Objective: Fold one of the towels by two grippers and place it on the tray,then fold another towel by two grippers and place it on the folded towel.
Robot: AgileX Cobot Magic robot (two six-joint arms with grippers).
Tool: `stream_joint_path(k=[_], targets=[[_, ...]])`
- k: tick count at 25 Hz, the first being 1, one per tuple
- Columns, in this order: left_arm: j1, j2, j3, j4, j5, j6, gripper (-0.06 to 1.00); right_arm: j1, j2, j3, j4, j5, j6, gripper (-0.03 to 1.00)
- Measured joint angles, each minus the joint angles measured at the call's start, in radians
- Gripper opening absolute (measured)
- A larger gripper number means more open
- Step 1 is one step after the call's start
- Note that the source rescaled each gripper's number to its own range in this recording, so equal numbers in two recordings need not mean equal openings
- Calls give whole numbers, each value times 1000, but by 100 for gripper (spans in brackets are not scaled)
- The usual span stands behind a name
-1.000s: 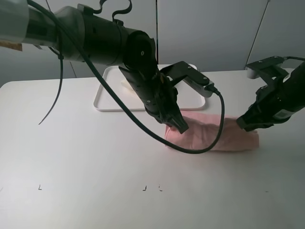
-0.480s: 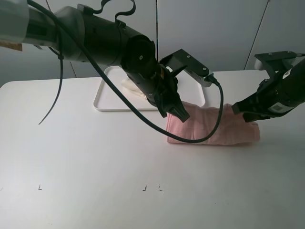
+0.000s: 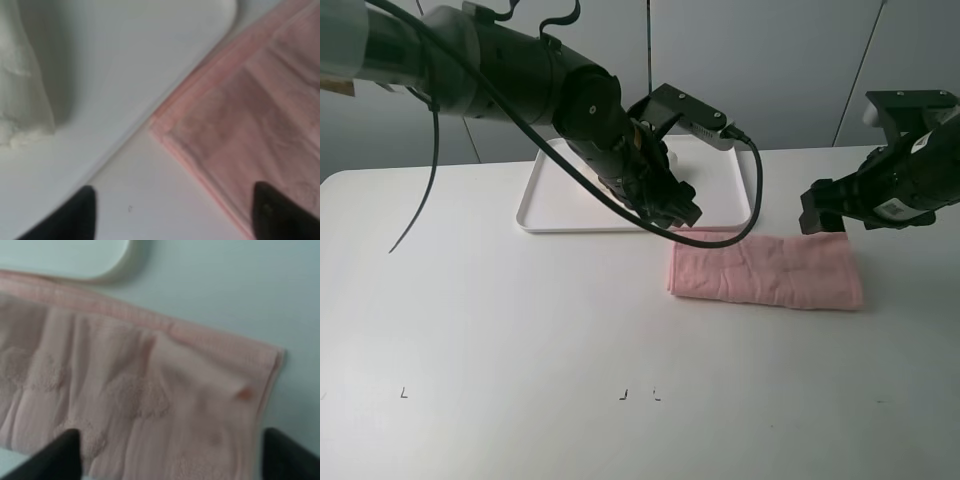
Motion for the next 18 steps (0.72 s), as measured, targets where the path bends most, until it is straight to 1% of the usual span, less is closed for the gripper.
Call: stream_joint_path(k=[2,4,6,8,9,11,12,13,15,18], targets=[[6,0,0,3,0,-9,98,0,0,0,0,-9,14,99],[6,0,0,3,9,-26,99,-2,0,-1,0,-9,53,100],[6,2,-9,3,57,-59,99,-22,6,-8,0,14,102,100],[13,19,-56,-16,147,-86,99,-68,34,-32,0,87,128,100],[18,38,-93,-24,200,-91,99,-91,53,-51,-2,147,132,100],[30,84,-169,-38,296,-101,99,-139,103,-88,-2,263,121,100],[34,110,-208,-48,346,-102,99,-152,123,-102,-2,299,107,100],[38,132,-236,-53,387,-107,99,-160,133,-110,-4,324,96,100],[38,155,-282,-77,435,-107,99,-165,142,-115,-4,338,79,100],[38,157,-309,-119,443,-107,99,-169,145,-125,-4,340,68,100]])
